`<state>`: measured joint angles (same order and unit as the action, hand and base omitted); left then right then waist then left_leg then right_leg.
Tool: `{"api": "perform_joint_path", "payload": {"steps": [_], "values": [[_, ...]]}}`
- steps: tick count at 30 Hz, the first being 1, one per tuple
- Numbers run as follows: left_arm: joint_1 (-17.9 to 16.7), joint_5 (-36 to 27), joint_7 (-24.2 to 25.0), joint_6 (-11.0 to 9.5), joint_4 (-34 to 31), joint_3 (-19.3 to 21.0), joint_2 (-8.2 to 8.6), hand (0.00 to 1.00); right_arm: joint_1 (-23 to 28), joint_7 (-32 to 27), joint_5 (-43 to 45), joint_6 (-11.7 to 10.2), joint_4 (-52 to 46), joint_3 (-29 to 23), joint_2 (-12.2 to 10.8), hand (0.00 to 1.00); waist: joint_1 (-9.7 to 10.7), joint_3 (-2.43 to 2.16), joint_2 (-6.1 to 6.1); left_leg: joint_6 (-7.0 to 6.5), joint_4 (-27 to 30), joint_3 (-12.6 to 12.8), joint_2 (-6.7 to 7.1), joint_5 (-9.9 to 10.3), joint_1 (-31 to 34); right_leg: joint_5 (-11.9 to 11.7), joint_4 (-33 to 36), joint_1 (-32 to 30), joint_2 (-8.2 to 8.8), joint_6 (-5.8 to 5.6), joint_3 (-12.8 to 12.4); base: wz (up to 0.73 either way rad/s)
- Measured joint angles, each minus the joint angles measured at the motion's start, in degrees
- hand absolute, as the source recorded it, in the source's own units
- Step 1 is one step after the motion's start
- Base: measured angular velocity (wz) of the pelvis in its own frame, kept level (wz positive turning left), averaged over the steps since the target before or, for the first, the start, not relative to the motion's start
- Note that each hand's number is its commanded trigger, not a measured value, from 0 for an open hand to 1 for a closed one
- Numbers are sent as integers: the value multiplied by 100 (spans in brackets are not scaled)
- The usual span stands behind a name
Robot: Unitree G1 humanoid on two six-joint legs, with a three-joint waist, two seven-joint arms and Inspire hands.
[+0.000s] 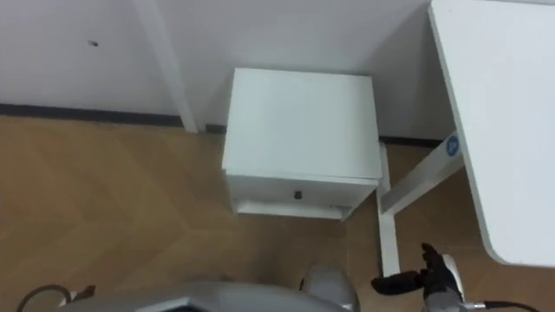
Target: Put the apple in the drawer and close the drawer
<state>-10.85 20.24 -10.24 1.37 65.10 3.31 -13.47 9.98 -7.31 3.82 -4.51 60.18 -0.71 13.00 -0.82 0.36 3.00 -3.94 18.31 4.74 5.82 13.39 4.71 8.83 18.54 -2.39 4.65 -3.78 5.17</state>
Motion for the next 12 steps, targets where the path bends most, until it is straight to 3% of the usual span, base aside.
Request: {"api": "perform_joint_path", "payload": {"steps": [1, 4, 6, 8, 10, 12], "values": [[-8, 0, -49, 1, 0, 1, -3, 0, 4, 1, 4, -58, 3, -2, -41, 0, 8, -16, 89, 0, -37, -6, -1, 0, -67, -12, -329, 225, -27, 13, 2, 0], [10, 0, -60, -21, -5, -12, 14, 0, -34, -7, 2, -217, 228, -63, -44, 0, 58, -31, 167, 1, -169, -35, -13, 5, -266, -45, -799, 621, -116, 53, 75, 3], [24, 5, -92, -28, -63, -20, 15, 0, -114, -1, 8, -228, 403, -55, -62, 0, 72, -32, 152, -35, -285, -35, -14, -16, -312, -49, -920, 674, -134, 53, 110, -6], [16, 9, -92, -50, -108, -20, 20, 0, -103, 10, 3, -227, 506, -56, -100, 0, 99, -33, 104, -160, -389, -44, -26, -88, -338, -46, -1005, 727, -159, 55, 149, 0], [61, 16, -92, -54, -114, -17, 52, 0, -108, 15, -13, -226, 559, -55, -122, 0, 124, -11, 18, -423, -596, -44, -45, -225, -423, -26, -1021, 702, -195, 89, 147, 0], [119, 14, -91, -57, -113, 4, 87, 0, -106, 20, -92, -223, 564, -56, -151, 0, 112, -18, -12, -438, -656, -34, -59, -234, -440, -8, -1073, 691, -213, 119, 132, -4]]}}
